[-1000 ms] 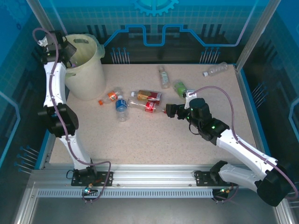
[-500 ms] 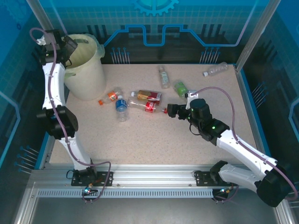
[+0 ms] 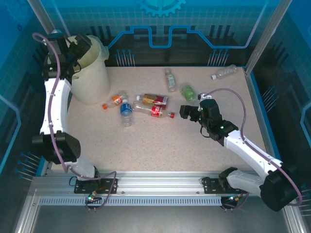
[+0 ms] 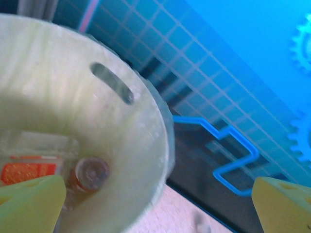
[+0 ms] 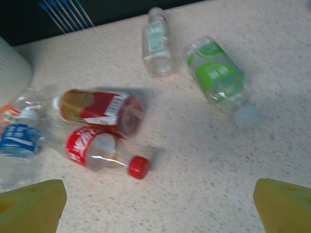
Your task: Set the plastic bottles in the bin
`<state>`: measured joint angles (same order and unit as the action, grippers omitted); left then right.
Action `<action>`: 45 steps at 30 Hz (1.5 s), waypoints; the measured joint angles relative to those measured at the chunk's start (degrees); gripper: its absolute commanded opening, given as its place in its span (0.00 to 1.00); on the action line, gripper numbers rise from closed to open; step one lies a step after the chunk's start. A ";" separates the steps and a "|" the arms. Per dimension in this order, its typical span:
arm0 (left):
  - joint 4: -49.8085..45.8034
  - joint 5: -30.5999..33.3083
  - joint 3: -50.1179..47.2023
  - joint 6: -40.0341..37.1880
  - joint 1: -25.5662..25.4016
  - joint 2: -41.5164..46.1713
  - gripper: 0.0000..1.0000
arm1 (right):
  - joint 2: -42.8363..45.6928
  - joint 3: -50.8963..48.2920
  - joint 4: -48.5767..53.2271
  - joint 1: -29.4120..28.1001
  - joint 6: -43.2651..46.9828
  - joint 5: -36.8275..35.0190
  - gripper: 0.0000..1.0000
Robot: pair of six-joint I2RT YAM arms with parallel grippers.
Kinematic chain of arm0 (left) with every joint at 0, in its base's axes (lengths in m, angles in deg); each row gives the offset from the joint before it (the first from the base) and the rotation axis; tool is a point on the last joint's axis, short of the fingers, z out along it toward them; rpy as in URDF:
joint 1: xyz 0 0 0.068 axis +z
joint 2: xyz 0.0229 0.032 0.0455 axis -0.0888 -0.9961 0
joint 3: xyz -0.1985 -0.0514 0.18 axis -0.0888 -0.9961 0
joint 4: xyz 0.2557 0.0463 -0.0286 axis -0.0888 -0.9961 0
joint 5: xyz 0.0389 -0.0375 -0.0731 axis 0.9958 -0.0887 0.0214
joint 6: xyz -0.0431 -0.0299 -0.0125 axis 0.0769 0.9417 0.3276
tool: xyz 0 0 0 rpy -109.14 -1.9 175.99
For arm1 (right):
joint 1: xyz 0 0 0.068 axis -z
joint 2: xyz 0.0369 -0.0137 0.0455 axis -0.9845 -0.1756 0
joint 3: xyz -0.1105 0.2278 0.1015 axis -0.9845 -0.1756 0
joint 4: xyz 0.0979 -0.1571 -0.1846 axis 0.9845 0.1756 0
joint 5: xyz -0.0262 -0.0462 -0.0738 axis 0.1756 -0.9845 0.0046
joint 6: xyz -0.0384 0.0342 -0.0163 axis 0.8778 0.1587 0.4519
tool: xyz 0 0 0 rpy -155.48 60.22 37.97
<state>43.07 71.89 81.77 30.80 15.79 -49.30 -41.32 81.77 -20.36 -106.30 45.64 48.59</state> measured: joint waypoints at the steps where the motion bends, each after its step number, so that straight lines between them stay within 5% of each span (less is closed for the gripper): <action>1: 0.74 -1.01 -2.08 0.07 -0.50 1.92 0.99 | -1.01 0.48 0.94 1.01 0.02 0.26 1.00; 10: 6.62 -7.63 -20.61 1.36 -6.67 17.75 0.99 | -9.38 8.31 6.93 8.83 2.56 5.14 1.00; 21: 4.72 -11.34 -36.76 2.99 -12.79 25.31 0.99 | -24.44 20.31 15.76 16.24 11.54 10.99 1.00; 45: 3.48 -9.14 -46.49 2.86 -18.82 27.87 0.99 | -56.96 52.33 30.45 16.37 32.61 11.63 0.93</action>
<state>46.55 62.75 35.28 33.66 -3.03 -21.43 -98.28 134.09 10.08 -89.93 78.25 60.22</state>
